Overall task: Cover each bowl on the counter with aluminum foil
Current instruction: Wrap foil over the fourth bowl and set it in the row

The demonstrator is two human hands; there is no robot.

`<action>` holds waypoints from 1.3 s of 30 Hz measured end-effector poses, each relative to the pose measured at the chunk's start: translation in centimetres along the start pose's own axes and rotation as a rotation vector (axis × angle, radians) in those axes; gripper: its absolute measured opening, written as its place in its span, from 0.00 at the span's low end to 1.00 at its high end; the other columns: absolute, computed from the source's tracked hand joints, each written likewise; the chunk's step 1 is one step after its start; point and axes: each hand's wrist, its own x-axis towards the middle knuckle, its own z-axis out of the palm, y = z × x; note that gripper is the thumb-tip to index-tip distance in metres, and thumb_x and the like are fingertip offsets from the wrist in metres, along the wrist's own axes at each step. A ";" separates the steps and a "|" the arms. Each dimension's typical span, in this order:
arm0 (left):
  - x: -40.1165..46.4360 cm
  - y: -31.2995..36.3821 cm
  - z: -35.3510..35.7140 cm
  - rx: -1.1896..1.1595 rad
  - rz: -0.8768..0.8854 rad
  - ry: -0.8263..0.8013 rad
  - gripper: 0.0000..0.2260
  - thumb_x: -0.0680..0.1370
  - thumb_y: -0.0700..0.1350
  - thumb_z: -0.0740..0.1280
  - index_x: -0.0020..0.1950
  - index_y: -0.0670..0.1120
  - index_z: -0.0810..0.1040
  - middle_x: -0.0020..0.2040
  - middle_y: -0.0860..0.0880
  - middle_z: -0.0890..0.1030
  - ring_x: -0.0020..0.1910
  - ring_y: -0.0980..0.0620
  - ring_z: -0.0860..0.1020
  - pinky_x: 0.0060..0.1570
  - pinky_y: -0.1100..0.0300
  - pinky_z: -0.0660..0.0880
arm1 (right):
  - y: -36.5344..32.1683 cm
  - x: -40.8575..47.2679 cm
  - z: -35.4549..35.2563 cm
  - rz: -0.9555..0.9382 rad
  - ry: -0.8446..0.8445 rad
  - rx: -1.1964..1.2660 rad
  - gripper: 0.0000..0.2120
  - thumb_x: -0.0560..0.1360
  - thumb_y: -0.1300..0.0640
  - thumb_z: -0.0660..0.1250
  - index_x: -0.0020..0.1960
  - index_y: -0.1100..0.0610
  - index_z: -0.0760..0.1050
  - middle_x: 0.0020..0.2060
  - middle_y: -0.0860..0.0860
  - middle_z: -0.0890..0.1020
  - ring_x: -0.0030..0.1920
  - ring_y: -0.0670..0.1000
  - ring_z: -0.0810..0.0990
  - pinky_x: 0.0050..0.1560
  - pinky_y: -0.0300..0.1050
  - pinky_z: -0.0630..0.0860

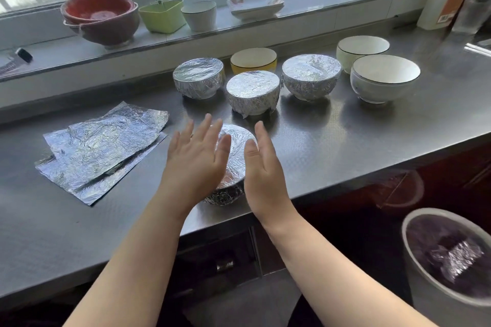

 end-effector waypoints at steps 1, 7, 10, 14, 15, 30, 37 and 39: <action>0.1 -0.2 0.3 -0.019 0.007 -0.014 0.33 0.76 0.65 0.35 0.79 0.57 0.53 0.80 0.55 0.53 0.79 0.51 0.48 0.77 0.50 0.45 | 0.0 0.0 0.2 0.000 -0.008 -0.027 0.24 0.84 0.53 0.52 0.79 0.53 0.52 0.78 0.45 0.57 0.77 0.41 0.53 0.77 0.42 0.51; 0.1 -0.5 0.6 -0.053 0.014 -0.030 0.35 0.76 0.65 0.35 0.80 0.54 0.53 0.80 0.54 0.56 0.79 0.50 0.51 0.76 0.51 0.49 | 0.0 0.4 0.5 0.101 -0.064 0.009 0.27 0.84 0.49 0.52 0.80 0.51 0.48 0.79 0.44 0.52 0.77 0.40 0.49 0.78 0.45 0.49; 0.1 -0.4 0.6 -0.052 0.010 -0.026 0.34 0.76 0.64 0.37 0.80 0.53 0.52 0.79 0.53 0.57 0.79 0.49 0.52 0.76 0.51 0.49 | 0.0 1.2 0.2 0.179 -0.086 0.062 0.28 0.84 0.48 0.52 0.80 0.51 0.46 0.79 0.43 0.51 0.77 0.40 0.49 0.77 0.43 0.48; 0.2 -0.4 0.8 -0.039 0.031 0.001 0.36 0.76 0.66 0.36 0.80 0.52 0.54 0.79 0.52 0.58 0.78 0.48 0.53 0.76 0.50 0.50 | 1.5 1.9 -0.1 0.254 -0.120 0.115 0.28 0.84 0.47 0.52 0.80 0.50 0.47 0.78 0.43 0.53 0.76 0.40 0.52 0.70 0.36 0.51; 0.2 -0.5 0.8 -0.041 0.035 0.009 0.37 0.74 0.67 0.34 0.80 0.52 0.54 0.79 0.52 0.59 0.78 0.47 0.54 0.76 0.50 0.50 | 1.6 1.9 -0.2 0.255 -0.123 0.120 0.28 0.84 0.46 0.52 0.80 0.50 0.48 0.78 0.42 0.54 0.75 0.39 0.53 0.68 0.35 0.52; 0.2 -0.4 0.8 -0.041 0.003 -0.002 0.34 0.76 0.65 0.37 0.80 0.53 0.54 0.80 0.52 0.57 0.78 0.48 0.53 0.75 0.50 0.51 | 2.8 3.3 -1.6 0.336 -0.242 0.401 0.30 0.84 0.41 0.46 0.49 0.63 0.76 0.22 0.47 0.74 0.26 0.46 0.72 0.32 0.39 0.66; 0.3 -0.1 0.5 -0.034 -0.026 -0.047 0.30 0.80 0.63 0.39 0.80 0.53 0.52 0.80 0.51 0.55 0.79 0.48 0.52 0.76 0.49 0.49 | 2.0 2.4 -3.2 0.279 0.016 0.255 0.28 0.83 0.42 0.51 0.77 0.57 0.59 0.75 0.48 0.65 0.74 0.45 0.62 0.75 0.44 0.58; 0.3 0.3 0.4 -0.037 -0.063 -0.060 0.31 0.80 0.64 0.39 0.80 0.52 0.53 0.80 0.51 0.54 0.79 0.47 0.51 0.75 0.48 0.49 | 2.1 1.8 -2.9 0.209 0.093 0.271 0.25 0.84 0.47 0.53 0.78 0.56 0.58 0.75 0.46 0.64 0.74 0.43 0.61 0.76 0.44 0.57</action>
